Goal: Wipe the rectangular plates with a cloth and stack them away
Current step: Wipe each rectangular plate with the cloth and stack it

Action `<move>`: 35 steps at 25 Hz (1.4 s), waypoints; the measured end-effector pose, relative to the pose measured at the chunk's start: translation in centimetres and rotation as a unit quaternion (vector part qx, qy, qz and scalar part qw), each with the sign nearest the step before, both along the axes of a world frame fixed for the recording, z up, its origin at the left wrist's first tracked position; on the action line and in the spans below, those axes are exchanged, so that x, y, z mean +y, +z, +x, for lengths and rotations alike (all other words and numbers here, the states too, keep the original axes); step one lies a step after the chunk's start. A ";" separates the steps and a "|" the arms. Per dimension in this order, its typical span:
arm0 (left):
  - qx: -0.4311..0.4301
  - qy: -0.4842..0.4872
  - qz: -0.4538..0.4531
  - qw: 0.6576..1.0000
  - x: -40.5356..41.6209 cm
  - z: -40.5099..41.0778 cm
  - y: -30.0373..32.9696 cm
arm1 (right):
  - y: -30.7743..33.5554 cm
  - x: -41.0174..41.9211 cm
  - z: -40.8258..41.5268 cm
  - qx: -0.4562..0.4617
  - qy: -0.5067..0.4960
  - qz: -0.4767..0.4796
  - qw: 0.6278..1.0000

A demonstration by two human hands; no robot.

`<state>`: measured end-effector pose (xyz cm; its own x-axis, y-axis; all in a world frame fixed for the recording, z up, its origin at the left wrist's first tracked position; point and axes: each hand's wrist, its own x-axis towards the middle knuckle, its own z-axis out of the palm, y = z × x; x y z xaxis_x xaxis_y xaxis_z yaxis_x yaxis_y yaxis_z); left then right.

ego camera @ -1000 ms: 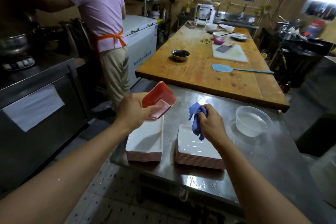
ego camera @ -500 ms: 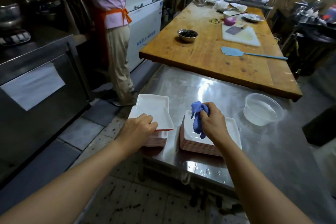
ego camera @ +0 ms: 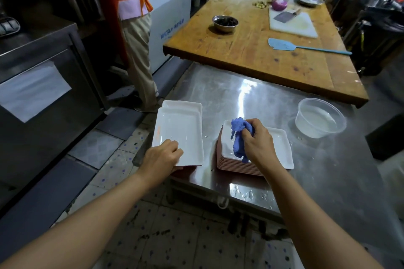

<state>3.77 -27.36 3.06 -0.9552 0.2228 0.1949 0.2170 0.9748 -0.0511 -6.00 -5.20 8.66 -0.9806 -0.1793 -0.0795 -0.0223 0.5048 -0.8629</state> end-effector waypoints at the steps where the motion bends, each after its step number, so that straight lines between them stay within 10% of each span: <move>1: 0.007 0.007 0.005 1.000 -0.1 -0.3 -0.2 | -0.2 0.0 -0.1 -0.002 0.000 0.002 1.000; 20: -0.043 0.113 0.064 0.991 1.8 -6.2 -0.8 | -1.9 3.3 -2.6 0.002 -0.095 0.005 0.995; 26: -0.106 0.156 0.260 0.947 7.9 -9.9 -0.6 | -3.6 6.8 -4.1 0.056 -0.150 0.105 0.981; 35: -0.186 0.206 0.270 0.922 9.8 -12.2 -2.1 | -6.8 8.9 -4.2 0.069 -0.063 0.288 0.953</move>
<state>-8.40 -17.53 0.98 -0.9602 -0.2070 -0.1874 -0.2727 0.8402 0.4687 -10.16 3.70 1.86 -0.9997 -0.0243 0.0030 -0.0231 0.9006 -0.4341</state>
